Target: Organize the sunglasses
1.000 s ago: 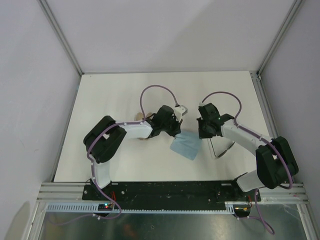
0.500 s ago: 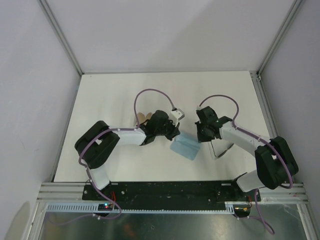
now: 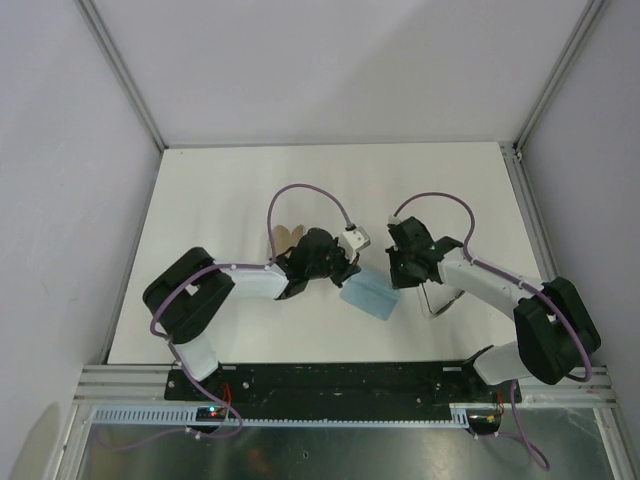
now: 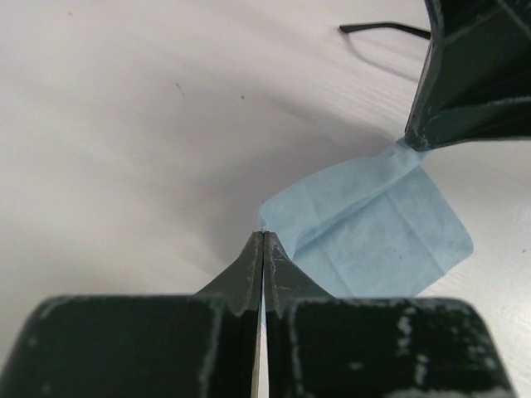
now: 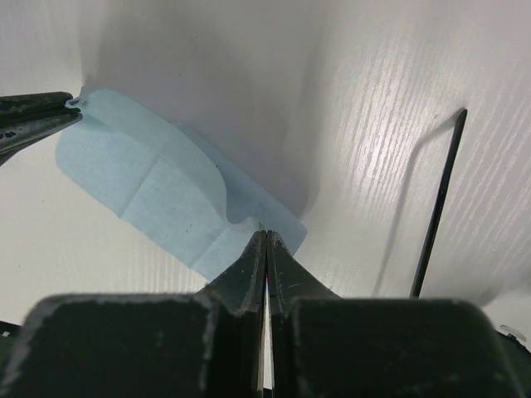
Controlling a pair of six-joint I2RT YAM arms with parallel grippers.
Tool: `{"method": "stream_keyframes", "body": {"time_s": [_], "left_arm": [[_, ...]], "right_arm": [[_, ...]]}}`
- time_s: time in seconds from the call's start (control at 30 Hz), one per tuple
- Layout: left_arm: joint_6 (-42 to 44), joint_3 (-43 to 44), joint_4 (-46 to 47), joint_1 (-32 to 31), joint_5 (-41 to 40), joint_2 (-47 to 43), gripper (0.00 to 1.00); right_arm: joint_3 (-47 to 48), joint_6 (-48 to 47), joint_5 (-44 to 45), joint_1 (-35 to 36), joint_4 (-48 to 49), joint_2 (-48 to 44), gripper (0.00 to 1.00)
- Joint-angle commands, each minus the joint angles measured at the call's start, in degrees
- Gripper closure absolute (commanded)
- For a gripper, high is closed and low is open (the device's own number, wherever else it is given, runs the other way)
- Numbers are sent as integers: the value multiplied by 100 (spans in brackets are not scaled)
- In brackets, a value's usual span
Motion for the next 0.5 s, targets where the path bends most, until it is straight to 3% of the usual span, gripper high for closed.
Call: {"method": "stream_keyframes", "body": {"time_s": [0.0, 0.47], "left_arm": [[367, -174, 485, -39, 73, -346, 100], [803, -835, 1135, -38, 479, -625, 100]], "right_arm": [[-44, 113, -27, 82, 73, -170, 100], [-229, 276, -69, 304, 135, -184, 100]]}}
